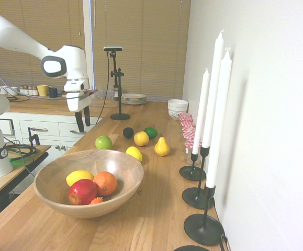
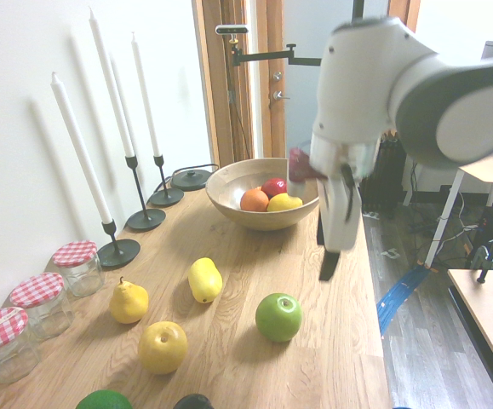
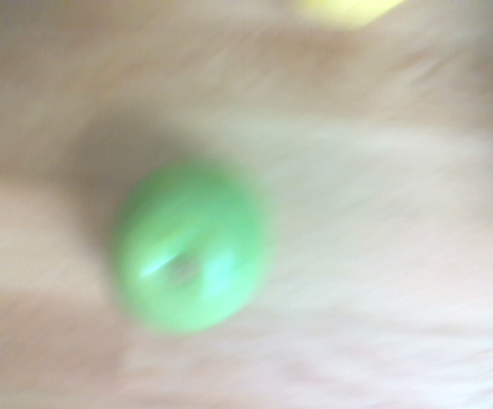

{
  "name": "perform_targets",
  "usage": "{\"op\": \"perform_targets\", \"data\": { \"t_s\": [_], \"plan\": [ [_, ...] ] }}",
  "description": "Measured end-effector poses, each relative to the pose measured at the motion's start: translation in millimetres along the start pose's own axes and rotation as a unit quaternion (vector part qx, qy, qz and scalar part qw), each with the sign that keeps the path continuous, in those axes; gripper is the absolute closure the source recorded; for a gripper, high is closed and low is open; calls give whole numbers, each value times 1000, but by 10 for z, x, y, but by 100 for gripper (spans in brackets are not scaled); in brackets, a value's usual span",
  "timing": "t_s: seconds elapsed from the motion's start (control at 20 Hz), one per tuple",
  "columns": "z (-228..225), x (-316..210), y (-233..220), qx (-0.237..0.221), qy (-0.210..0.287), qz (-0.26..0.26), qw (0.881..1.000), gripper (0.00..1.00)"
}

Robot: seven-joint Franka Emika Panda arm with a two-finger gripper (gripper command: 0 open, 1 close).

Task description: Take yellow lemon out of the basket

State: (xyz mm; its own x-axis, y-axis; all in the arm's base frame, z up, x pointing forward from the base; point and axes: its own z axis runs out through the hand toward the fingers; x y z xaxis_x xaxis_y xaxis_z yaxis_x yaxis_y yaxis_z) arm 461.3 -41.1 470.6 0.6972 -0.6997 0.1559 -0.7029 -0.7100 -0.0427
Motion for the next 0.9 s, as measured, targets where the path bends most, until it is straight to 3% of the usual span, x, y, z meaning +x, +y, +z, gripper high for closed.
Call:
{"op": "perform_targets", "data": {
  "t_s": [0.25,0.5,0.9],
  "plan": [
    [-443,514,278,11,22,2,1000,0],
    [-579,966,617,13,30,27,999,0],
    [-91,1706,1007,8,6,66,998,0]
  ]
}}
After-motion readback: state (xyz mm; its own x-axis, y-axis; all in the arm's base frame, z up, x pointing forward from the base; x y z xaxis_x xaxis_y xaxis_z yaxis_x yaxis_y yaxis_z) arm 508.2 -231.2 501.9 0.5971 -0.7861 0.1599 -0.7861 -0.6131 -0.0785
